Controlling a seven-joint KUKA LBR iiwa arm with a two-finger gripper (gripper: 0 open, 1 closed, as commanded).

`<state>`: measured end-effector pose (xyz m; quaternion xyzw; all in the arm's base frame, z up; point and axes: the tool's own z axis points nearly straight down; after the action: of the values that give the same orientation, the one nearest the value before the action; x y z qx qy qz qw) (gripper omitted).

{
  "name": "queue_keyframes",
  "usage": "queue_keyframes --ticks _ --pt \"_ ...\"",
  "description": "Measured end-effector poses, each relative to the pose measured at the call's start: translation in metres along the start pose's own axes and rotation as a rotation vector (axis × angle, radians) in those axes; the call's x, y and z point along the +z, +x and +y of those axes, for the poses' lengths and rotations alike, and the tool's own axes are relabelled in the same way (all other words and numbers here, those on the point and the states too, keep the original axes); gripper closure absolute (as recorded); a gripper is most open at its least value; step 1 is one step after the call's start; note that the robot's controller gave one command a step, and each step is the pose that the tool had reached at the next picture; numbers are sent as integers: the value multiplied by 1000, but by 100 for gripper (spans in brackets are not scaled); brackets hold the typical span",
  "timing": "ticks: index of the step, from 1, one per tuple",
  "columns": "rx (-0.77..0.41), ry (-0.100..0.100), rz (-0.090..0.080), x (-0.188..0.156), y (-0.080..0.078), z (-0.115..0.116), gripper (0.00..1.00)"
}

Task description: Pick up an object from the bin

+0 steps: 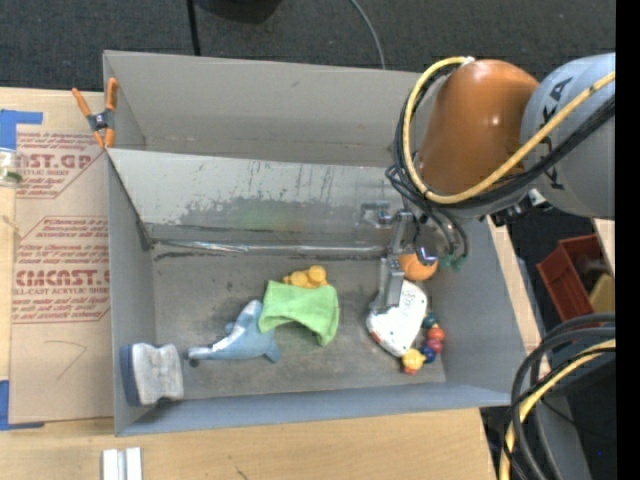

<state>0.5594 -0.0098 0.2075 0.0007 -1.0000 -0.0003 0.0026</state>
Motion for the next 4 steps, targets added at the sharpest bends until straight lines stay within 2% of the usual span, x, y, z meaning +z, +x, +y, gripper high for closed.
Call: queue_keyframes --ticks 1,2,3,4 --pt "0 0 -7 -5 -1 0 0" --pt "-42 2 -13 21 2 15 0" --pt "-148 0 -8 56 0 44 0" --pt "-228 2 -13 88 -2 71 0"
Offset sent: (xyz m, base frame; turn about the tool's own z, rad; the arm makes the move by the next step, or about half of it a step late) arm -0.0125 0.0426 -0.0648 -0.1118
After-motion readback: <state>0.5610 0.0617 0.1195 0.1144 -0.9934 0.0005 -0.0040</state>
